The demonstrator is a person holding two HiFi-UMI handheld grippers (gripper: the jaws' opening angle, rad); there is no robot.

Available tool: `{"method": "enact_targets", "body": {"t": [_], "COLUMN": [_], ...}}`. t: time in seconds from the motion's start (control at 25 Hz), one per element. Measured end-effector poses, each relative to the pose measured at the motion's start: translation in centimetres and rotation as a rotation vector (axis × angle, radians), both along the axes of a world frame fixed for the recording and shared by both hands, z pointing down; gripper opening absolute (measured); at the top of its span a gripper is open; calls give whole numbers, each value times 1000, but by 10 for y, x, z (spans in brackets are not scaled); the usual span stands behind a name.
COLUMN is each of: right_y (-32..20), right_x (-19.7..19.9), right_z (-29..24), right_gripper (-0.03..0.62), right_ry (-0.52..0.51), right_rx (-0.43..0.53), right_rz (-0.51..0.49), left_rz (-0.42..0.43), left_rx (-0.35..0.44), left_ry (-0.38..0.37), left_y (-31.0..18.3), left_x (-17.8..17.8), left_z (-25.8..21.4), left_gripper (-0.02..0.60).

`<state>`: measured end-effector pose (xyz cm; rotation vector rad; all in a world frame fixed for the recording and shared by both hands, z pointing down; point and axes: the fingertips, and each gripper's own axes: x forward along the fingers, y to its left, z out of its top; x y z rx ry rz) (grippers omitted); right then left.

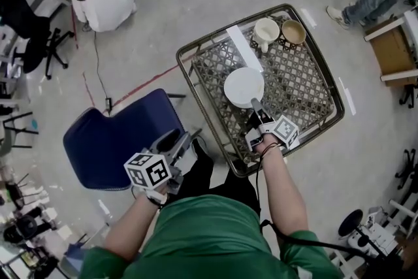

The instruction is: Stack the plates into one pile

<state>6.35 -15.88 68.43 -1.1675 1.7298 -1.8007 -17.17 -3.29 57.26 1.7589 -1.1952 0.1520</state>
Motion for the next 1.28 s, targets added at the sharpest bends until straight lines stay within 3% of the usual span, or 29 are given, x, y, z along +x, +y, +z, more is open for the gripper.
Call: {"method": "enact_targets", "body": {"t": [0.24,0.56,0.72,0.84,0.96,1.28], "right_y": [7,13,13,12,7,-5], "right_x": [13,21,24,30,37,52], "right_z": [32,68,67,65,53,-29], "right_gripper": [31,34,146,193,196,132], "right_ry": [34,221,320,436,510,695], "right_rx": [-87,-222,-230,-224,-190,28], "right_rz": [8,-60,-102,-140,-148,-181], "left_rz": [-15,-36,-41,-40,-39,-38], "left_rx": [-13,-20,-16,-11,-3,49], "left_ry": [-6,-8,-3,3,9,16], "left_y": [2,-2,-6,-9,-12,-22], "left_x": [0,-2,-1,2,5,17], "left_z": [5,8,4,4,4,-17], "left_gripper": [178,178,178,178,178,178]}}
